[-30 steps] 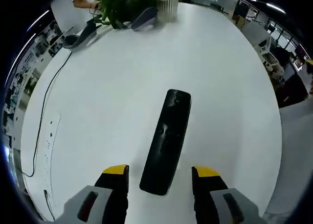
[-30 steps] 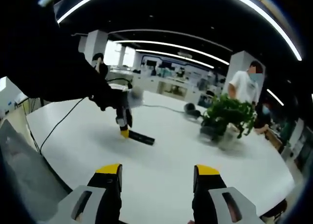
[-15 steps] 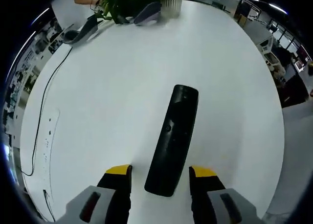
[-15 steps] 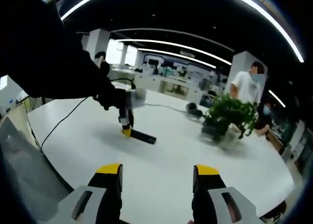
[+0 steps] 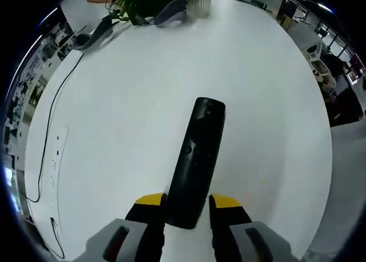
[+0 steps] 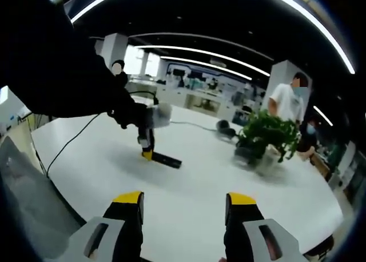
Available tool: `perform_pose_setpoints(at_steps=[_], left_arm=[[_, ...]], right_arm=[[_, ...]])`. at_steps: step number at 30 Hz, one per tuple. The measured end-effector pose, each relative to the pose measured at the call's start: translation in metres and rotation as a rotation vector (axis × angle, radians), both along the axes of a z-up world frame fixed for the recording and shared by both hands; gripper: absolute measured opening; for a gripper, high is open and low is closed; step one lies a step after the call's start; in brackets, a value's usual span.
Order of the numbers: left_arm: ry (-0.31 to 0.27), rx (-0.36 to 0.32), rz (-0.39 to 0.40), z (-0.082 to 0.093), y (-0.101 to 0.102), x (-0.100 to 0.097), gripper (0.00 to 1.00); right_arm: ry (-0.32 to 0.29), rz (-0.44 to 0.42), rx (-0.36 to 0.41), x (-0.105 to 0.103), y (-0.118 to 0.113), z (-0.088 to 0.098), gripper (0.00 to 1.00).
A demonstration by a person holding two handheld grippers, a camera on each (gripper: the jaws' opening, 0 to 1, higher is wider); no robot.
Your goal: Press the specified remote control buttons in sequence, fully releasing each button before pressing the next.
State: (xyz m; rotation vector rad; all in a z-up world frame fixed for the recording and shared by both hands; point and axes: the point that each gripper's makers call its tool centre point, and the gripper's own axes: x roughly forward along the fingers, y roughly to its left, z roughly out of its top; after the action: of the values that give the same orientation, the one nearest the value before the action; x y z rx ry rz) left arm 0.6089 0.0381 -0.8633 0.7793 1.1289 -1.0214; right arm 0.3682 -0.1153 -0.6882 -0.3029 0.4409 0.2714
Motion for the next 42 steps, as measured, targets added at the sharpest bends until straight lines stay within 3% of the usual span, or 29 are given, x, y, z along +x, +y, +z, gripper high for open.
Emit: perform_pose_setpoints(at_steps=[13,28,42], left_arm=[[-0.017,0.02,0.052,-0.001,0.002,-0.006,0.24],[-0.033,-0.004,0.082,-0.003,0.006,-0.04,0.24],[-0.022,0.033,0.068,-0.002,0.006,-0.084,0.24]], right_arm=[[-0.003,0.0,0.002,0.0,0.001,0.0,0.55],[-0.022,0.001,0.006,0.0,0.002,0.003,0.55],[-0.046,-0.011,0.019,0.0,0.001,0.008,0.55]])
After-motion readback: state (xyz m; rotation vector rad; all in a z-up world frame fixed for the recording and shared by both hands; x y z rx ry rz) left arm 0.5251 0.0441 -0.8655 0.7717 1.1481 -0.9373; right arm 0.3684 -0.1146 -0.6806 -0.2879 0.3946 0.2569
